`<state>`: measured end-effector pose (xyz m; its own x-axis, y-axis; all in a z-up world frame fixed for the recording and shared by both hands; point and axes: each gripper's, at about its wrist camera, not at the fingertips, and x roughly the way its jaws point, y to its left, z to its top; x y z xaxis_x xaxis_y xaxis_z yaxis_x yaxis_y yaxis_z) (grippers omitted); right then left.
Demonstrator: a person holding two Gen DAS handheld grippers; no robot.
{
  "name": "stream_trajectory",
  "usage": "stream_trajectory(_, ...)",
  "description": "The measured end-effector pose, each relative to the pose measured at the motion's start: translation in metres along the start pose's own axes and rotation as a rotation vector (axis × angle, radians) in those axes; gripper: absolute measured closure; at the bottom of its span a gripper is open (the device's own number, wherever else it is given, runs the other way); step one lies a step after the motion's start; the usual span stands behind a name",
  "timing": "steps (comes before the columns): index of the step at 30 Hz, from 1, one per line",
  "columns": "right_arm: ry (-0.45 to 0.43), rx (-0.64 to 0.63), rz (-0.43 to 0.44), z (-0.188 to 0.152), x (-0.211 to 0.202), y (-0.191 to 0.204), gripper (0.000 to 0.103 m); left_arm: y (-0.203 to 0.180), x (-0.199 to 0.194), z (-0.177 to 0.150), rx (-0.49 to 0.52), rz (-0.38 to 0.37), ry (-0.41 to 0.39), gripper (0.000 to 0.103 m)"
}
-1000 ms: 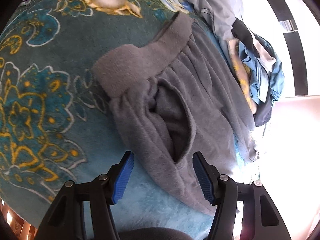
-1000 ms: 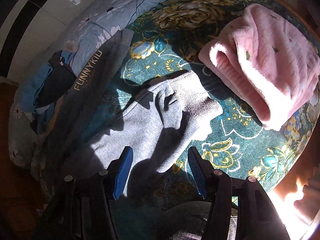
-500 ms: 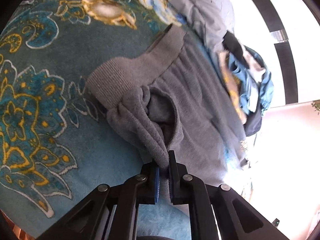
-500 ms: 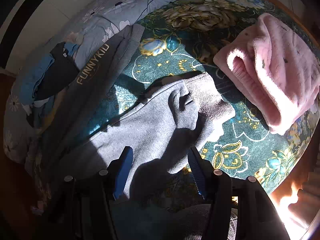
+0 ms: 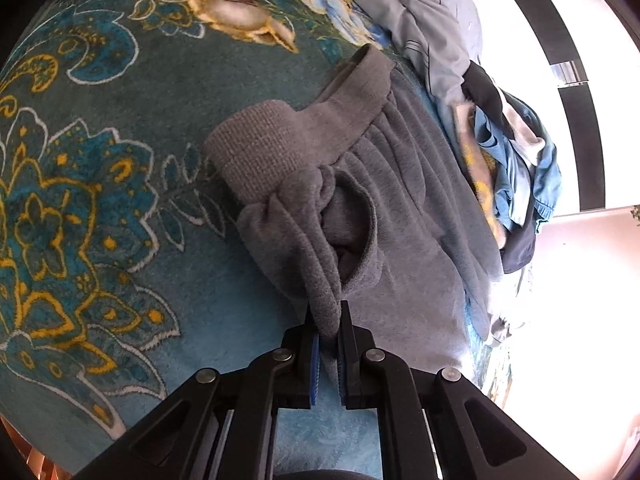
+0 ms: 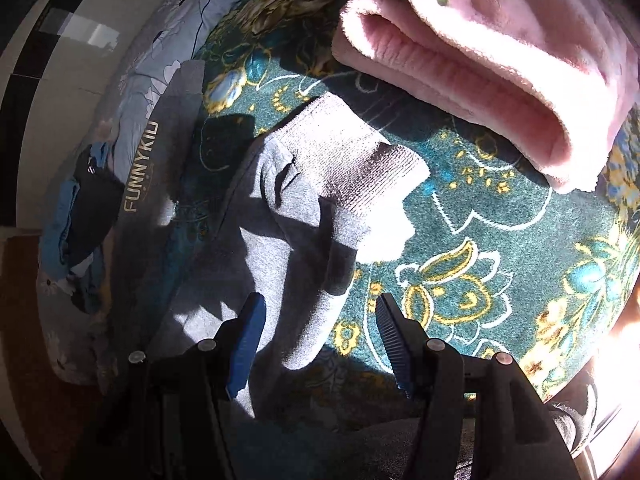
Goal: Fold clothes
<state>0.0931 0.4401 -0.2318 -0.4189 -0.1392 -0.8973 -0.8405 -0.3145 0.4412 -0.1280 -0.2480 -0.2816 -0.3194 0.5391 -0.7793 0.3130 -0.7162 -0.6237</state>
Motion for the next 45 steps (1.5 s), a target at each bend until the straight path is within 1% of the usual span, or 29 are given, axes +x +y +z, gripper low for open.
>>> stream_trajectory(4, 0.045, 0.008, -0.032, -0.003, 0.016, -0.007, 0.045, 0.004, 0.002, -0.002, -0.012, -0.001, 0.007, 0.096)
stream_trajectory(7, 0.036, 0.017, -0.043, -0.002, 0.025, -0.008, 0.045, 0.004, 0.003, -0.001, -0.008, 0.000, 0.013, 0.096)
stream_trajectory(13, 0.012, 0.072, -0.023, -0.001, 0.042, -0.002, 0.044, 0.003, 0.004, 0.000, 0.014, -0.004, 0.018, 0.096)
stream_trajectory(17, -0.004, 0.074, -0.046, -0.002, 0.049, 0.006, 0.042, 0.005, 0.005, 0.001, 0.009, -0.019, 0.020, 0.096)
stream_trajectory(19, -0.018, 0.116, -0.036, -0.002, 0.048, 0.003, 0.042, 0.006, 0.006, 0.001, 0.006, -0.027, 0.021, 0.096)
stream_trajectory(21, -0.037, 0.163, -0.029, -0.002, 0.047, 0.000, 0.046, 0.007, 0.006, 0.001, 0.004, -0.035, 0.022, 0.096)
stream_trajectory(22, -0.046, 0.186, -0.028, -0.002, 0.046, -0.001, 0.056, 0.007, 0.006, 0.002, 0.002, -0.038, 0.022, 0.096)
stream_trajectory(23, -0.050, 0.208, -0.022, -0.003, 0.045, -0.002, 0.074, 0.008, 0.007, 0.002, 0.001, -0.042, 0.023, 0.096)
stream_trajectory(25, -0.051, 0.239, -0.009, -0.004, 0.044, -0.003, 0.095, 0.008, 0.007, 0.002, -0.001, -0.050, 0.024, 0.096)
stream_trajectory(26, -0.048, 0.245, -0.005, -0.006, 0.044, -0.002, 0.096, 0.009, 0.007, 0.002, -0.003, -0.054, 0.024, 0.096)
stream_trajectory(28, -0.041, 0.197, -0.026, -0.006, 0.043, 0.010, 0.098, 0.010, 0.007, 0.002, -0.003, -0.062, 0.024, 0.096)
stream_trajectory(31, -0.061, 0.166, 0.001, -0.010, 0.036, 0.028, 0.099, 0.009, 0.007, 0.003, -0.001, -0.071, 0.020, 0.096)
stream_trajectory(35, -0.133, 0.148, 0.060, 0.007, 0.007, 0.039, 0.100, 0.005, 0.001, 0.003, 0.010, -0.088, 0.011, 0.096)
stream_trajectory(37, -0.161, 0.126, 0.089, 0.015, -0.004, 0.052, 0.100, 0.001, -0.004, 0.003, 0.019, -0.104, 0.005, 0.096)
stream_trajectory(41, -0.206, 0.085, 0.124, 0.026, -0.027, 0.075, 0.100, -0.016, -0.016, 0.013, 0.043, -0.140, -0.016, 0.096)
stream_trajectory(45, -0.230, 0.060, 0.163, 0.042, -0.030, 0.101, 0.100, -0.034, -0.028, 0.024, 0.068, -0.176, -0.036, 0.096)
